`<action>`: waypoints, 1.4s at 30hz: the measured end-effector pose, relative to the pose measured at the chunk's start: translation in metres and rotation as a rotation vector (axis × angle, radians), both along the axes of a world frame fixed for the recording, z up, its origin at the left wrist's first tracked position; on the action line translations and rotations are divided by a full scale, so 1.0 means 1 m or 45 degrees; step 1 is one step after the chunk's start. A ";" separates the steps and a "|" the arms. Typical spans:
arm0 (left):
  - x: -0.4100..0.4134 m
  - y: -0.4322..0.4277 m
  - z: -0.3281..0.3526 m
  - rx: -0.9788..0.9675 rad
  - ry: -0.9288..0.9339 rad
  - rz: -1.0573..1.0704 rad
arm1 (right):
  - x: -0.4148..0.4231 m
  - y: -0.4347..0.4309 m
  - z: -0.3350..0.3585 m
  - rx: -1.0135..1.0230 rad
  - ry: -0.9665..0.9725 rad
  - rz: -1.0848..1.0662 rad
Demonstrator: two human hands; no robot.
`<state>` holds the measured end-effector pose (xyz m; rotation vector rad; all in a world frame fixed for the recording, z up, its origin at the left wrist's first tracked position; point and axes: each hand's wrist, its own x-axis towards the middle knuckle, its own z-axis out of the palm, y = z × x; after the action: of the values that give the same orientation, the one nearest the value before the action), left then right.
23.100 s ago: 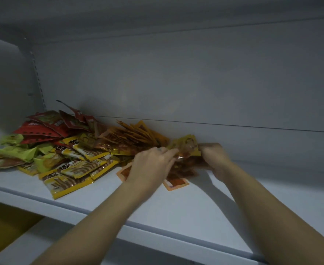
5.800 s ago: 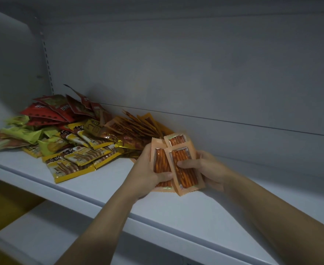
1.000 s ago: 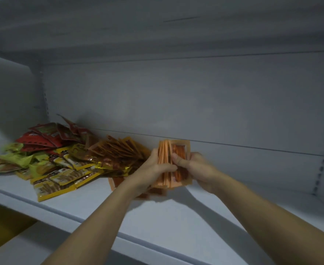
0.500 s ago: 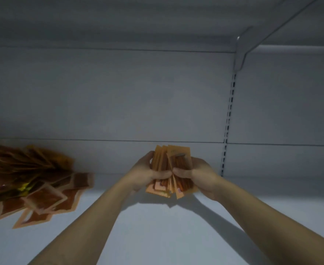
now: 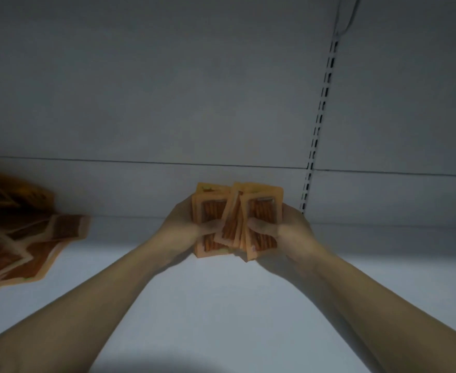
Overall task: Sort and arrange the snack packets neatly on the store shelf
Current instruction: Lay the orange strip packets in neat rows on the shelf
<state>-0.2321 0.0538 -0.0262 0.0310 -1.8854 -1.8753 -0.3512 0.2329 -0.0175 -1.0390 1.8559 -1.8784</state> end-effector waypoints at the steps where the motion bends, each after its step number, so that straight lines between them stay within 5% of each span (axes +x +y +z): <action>1: 0.000 -0.001 -0.002 -0.001 -0.002 0.008 | -0.002 0.002 0.000 0.010 0.020 0.001; 9: -0.006 0.007 -0.011 -0.118 0.017 0.334 | -0.008 -0.001 -0.009 -0.040 -0.042 -0.018; 14: -0.008 0.015 -0.013 -0.521 -0.116 0.391 | -0.004 -0.008 -0.020 0.061 0.123 0.022; 22: -0.011 0.012 -0.001 -0.022 0.161 0.387 | -0.015 -0.004 -0.013 -0.010 0.137 -0.198; 27: -0.009 0.017 -0.011 -0.128 -0.075 0.267 | -0.010 -0.006 -0.023 0.137 0.173 -0.099; 35: -0.006 0.017 -0.006 -0.152 0.002 0.289 | -0.012 -0.008 -0.024 0.098 0.175 -0.191; 42: -0.011 0.018 -0.013 -0.527 -0.134 0.315 | -0.009 -0.006 -0.026 0.151 0.224 -0.177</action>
<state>-0.2429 0.0715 -0.0393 0.2203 -2.1939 -1.3207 -0.3598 0.2271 -0.0431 -1.0908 2.1624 -1.7743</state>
